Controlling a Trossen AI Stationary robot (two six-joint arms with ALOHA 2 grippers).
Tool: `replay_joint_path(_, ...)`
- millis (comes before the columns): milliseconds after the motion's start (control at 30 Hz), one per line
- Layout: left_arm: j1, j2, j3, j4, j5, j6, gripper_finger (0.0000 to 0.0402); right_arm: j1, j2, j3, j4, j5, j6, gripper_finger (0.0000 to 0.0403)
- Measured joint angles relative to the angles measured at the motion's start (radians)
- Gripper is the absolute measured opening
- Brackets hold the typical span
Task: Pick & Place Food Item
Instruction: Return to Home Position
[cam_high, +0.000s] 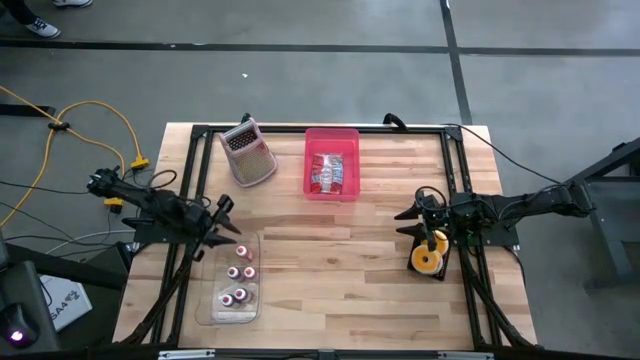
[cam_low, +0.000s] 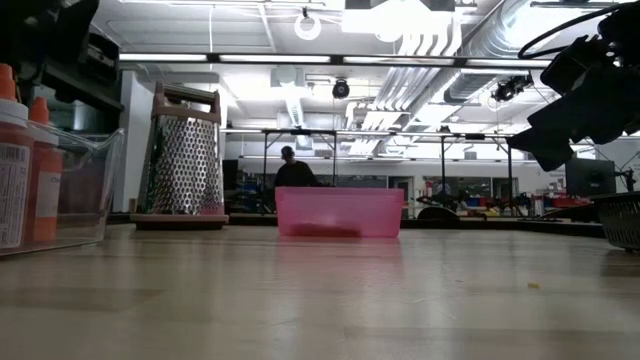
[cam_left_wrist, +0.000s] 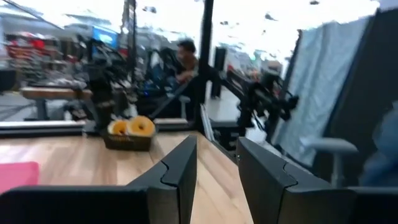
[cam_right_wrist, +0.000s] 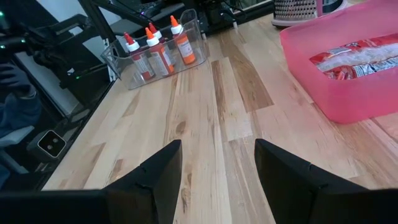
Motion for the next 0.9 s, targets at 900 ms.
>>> replay_joint_path(900,0.04,0.006,-0.003,-0.183,-0.004,-0.011,0.0108,0.0,0.0,0.0,0.0,0.0,0.0,0.0189)
